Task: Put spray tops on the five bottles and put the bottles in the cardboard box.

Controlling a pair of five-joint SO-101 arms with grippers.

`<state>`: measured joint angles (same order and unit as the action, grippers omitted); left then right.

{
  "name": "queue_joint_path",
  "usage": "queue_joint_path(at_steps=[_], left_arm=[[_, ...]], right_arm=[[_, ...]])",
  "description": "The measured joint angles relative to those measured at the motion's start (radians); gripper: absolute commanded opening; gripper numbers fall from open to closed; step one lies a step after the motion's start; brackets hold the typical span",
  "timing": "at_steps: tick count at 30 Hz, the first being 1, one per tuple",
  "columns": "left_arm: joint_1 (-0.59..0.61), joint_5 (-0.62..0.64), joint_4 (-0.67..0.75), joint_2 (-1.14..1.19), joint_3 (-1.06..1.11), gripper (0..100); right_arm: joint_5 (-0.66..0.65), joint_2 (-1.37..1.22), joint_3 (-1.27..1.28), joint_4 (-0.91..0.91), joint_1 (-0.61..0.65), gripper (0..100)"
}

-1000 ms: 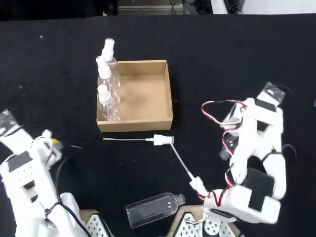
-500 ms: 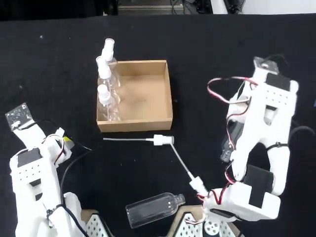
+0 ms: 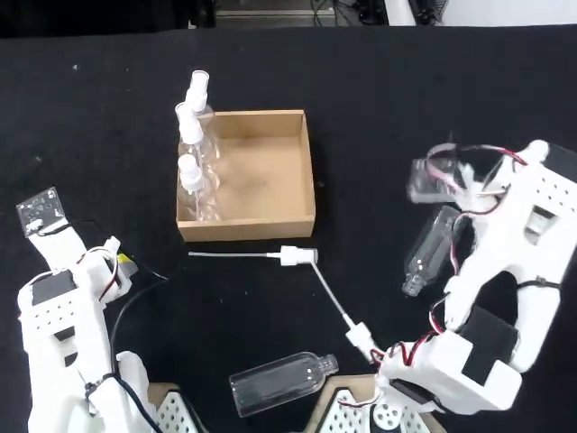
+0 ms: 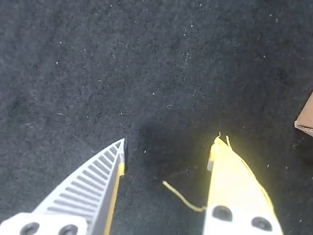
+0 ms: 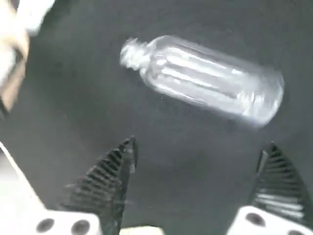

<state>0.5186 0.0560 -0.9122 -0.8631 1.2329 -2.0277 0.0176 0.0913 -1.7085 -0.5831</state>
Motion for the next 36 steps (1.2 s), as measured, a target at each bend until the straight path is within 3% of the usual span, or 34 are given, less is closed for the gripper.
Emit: queue_joint_path(at_steps=[2,5,12,24,26,31,36], left_arm=[[0.000,-0.002,0.000,0.000,0.000,26],[0.000,-0.002,0.000,0.000,0.000,26],[0.000,-0.002,0.000,0.000,0.000,26],[0.000,-0.002,0.000,0.000,0.000,26],[0.000,-0.002,0.000,0.000,0.000,26],[0.000,-0.002,0.000,0.000,0.000,26],[0.000,-0.002,-0.002,0.000,0.000,26]], right_arm=[[-0.114,0.000,0.000,0.000,0.002,36.1],[-0.176,0.000,0.000,0.000,0.006,36.3],[-0.206,0.003,0.133,0.190,0.058,36.4],[-0.270,0.176,0.654,0.649,0.072,35.9],[-0.273,0.186,0.689,0.666,0.072,31.9],[-0.244,0.190,0.720,0.689,0.077,10.6],[0.000,0.192,0.720,0.744,0.077,1.1]])
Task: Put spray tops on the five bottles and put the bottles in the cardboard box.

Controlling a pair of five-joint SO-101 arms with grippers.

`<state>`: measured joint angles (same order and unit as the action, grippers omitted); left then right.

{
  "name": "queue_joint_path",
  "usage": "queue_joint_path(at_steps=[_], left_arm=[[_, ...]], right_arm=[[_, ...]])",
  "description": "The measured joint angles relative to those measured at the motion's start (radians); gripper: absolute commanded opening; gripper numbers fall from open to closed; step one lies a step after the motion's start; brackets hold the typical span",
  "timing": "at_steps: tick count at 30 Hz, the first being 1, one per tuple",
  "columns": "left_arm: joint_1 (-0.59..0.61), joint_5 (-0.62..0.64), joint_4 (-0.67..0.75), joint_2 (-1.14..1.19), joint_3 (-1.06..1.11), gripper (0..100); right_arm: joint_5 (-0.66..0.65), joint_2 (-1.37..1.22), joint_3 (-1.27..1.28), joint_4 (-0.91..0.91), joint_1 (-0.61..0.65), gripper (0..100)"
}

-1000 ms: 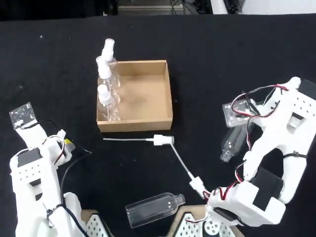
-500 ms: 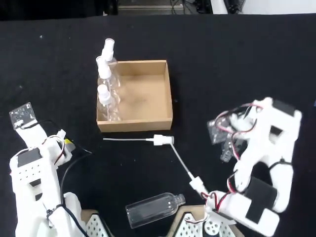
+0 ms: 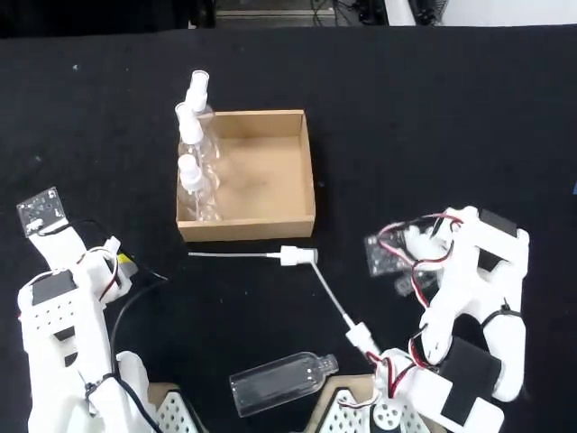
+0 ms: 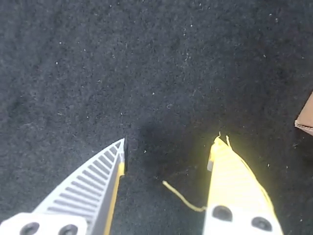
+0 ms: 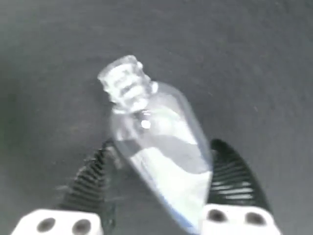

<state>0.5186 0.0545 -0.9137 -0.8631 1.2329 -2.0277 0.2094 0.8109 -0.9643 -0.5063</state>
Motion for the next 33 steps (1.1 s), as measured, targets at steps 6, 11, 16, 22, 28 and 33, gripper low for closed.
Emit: queue_joint_path(at_steps=[6,11,16,22,28,33], left_arm=[[0.000,-0.002,-0.008,0.000,0.000,26],[0.000,-0.002,-0.008,0.000,0.000,26],[0.000,-0.002,-0.008,0.000,0.000,26],[0.000,-0.002,-0.008,0.000,0.000,26],[0.000,-0.002,-0.008,0.000,0.000,26],[0.000,-0.002,-0.008,0.000,0.000,26]], right_arm=[[0.661,0.000,0.000,0.068,-0.006,8.6],[1.137,-0.002,-0.038,-0.006,-0.066,26.0],[1.191,-0.003,-0.092,-0.123,-0.064,29.6],[1.045,-0.003,-0.169,-0.195,-0.066,29.7],[0.824,-0.003,-0.135,-0.196,-0.066,29.7],[0.810,-0.003,0.014,0.020,-0.064,29.3]])
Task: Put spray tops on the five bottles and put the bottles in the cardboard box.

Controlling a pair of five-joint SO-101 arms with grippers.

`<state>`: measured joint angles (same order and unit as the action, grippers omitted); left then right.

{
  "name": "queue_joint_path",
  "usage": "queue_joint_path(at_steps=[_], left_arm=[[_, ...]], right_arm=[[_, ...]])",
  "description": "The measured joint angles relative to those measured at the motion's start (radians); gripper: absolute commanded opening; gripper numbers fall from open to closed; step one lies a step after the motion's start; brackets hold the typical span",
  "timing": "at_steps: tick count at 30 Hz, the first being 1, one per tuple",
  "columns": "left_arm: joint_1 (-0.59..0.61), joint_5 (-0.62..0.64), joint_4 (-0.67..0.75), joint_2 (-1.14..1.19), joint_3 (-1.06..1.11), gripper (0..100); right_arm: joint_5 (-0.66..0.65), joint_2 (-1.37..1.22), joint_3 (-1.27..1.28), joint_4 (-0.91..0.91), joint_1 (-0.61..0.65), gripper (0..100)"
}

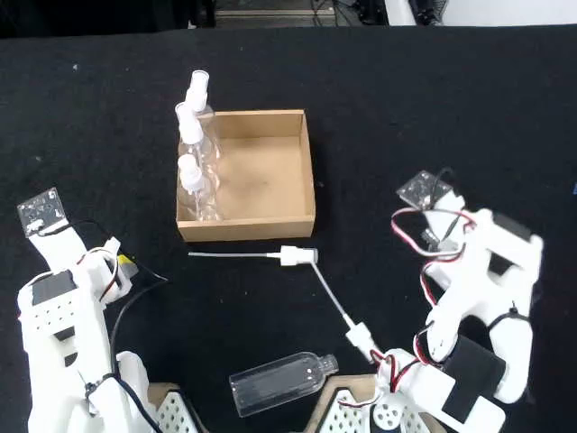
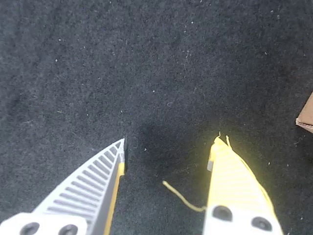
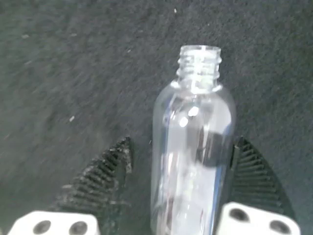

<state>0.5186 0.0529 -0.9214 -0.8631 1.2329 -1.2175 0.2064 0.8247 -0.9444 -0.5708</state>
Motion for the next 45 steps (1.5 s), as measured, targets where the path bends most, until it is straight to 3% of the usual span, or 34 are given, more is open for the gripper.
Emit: queue_joint_path(at_steps=[3,6,8,14,19,26,31,34,38,41,45], left_arm=[[0.000,0.000,0.000,0.000,0.000,26],[0.000,0.000,0.000,0.000,0.000,26],[0.000,-0.028,0.000,0.000,0.000,26],[0.000,-0.241,-0.127,0.000,-0.077,26],[0.000,-0.474,-0.359,0.000,-0.265,26],[-0.002,-0.623,-0.707,-0.002,-0.624,26],[-0.015,-0.640,-0.815,-0.003,-0.905,9],[-0.089,-0.640,-0.827,-0.003,-1.031,7],[-0.215,-0.640,-0.830,-0.003,-1.149,20],[-0.354,-0.643,-0.832,-0.003,-1.211,30],[-0.586,-0.626,-0.832,-0.005,-1.255,31]], right_arm=[[-0.011,0.000,0.046,0.055,0.000,22.4],[-0.012,0.000,0.048,0.061,0.000,0.5],[-0.012,0.000,0.048,0.066,0.000,4.8],[-0.009,0.000,0.008,0.017,-0.034,0.9],[0.147,0.000,-0.153,-0.141,-0.037,1.0],[0.330,0.000,-0.365,-0.327,-0.037,1.0],[0.377,0.000,-0.416,-0.344,-0.086,1.0],[0.382,0.000,-0.440,-0.344,-0.141,1.1],[0.385,0.000,-0.466,-0.344,-0.230,1.1],[0.388,0.000,-0.476,-0.344,-0.302,1.1],[0.405,0.000,-0.476,-0.345,-0.376,1.1]])
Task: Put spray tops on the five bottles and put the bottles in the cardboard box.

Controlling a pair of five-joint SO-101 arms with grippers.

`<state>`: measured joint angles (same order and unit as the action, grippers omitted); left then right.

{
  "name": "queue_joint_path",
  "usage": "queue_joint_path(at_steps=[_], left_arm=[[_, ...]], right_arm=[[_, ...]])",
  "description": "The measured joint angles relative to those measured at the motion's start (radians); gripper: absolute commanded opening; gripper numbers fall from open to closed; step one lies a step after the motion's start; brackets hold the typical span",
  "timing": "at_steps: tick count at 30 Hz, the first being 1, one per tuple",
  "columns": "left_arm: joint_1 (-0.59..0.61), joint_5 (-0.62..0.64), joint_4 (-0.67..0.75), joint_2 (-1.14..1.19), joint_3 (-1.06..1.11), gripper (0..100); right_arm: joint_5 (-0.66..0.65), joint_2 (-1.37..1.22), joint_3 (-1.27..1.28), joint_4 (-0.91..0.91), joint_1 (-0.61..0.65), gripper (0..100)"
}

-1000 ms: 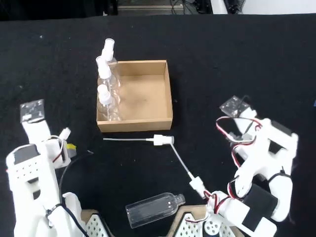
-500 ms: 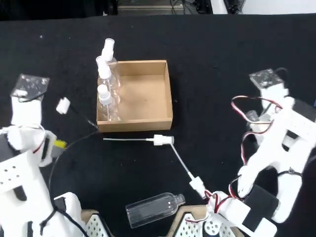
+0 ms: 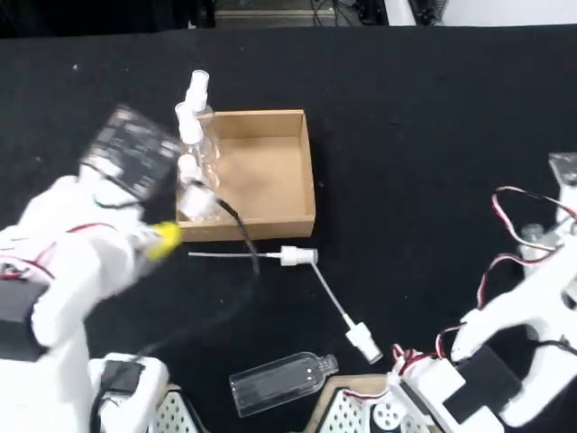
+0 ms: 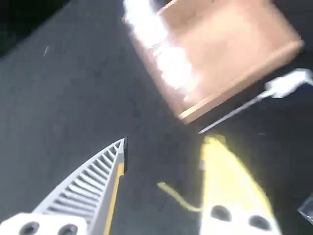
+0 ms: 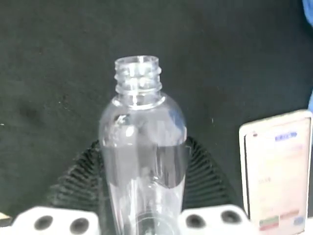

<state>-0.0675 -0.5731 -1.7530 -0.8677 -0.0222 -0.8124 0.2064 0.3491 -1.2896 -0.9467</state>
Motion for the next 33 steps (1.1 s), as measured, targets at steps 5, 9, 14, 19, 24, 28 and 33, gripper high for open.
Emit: queue_joint_path(at_steps=[5,9,14,19,24,28,33], left_arm=[[-0.322,0.068,0.020,0.029,0.003,31],[-0.502,0.087,0.084,0.152,0.063,31],[-0.661,0.091,0.241,0.282,0.230,31],[-0.717,0.091,0.489,0.374,0.439,31],[-0.718,0.091,0.750,0.402,0.631,31],[-0.750,0.091,0.910,0.407,0.732,31],[-0.818,0.091,1.008,0.496,0.747,31]], right_arm=[[0.094,0.000,-0.031,-0.002,-0.054,1.1],[0.155,0.000,-0.075,-0.002,-0.091,1.1],[0.166,0.000,-0.107,-0.002,-0.127,1.1],[0.138,0.000,-0.109,-0.002,-0.167,1.1],[0.112,0.000,-0.109,-0.002,-0.190,1.1],[0.110,0.000,-0.109,0.002,-0.192,1.1],[0.110,-0.005,-0.109,0.002,-0.192,1.1]])
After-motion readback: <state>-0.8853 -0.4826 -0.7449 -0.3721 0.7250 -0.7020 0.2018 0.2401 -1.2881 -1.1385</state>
